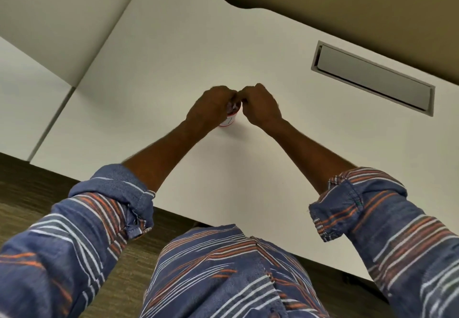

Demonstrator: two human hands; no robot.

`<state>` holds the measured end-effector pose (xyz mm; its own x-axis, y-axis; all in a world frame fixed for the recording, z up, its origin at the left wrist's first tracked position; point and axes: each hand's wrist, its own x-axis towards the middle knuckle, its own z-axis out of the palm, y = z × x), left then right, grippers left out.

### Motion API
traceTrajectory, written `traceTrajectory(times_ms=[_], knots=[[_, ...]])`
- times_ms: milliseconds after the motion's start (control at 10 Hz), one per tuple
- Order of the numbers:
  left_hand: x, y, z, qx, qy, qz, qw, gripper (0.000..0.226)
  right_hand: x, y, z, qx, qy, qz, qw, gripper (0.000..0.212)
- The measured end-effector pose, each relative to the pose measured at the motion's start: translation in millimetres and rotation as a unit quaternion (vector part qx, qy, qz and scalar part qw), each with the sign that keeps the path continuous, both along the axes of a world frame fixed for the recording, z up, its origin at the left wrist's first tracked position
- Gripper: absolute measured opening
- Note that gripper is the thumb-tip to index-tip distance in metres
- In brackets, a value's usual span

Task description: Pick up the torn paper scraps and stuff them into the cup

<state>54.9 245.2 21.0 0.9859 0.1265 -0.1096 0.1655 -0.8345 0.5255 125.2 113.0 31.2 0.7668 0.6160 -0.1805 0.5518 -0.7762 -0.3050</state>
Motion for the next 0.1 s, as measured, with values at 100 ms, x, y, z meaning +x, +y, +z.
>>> traceTrajectory(times_ms=[100], knots=[[-1.2, -3.5, -7.3, 0.028, 0.017, -0.026, 0.999, 0.04, 1.5, -23.4, -4.6, 0.079, -0.054, -0.049, 0.994, 0.035]])
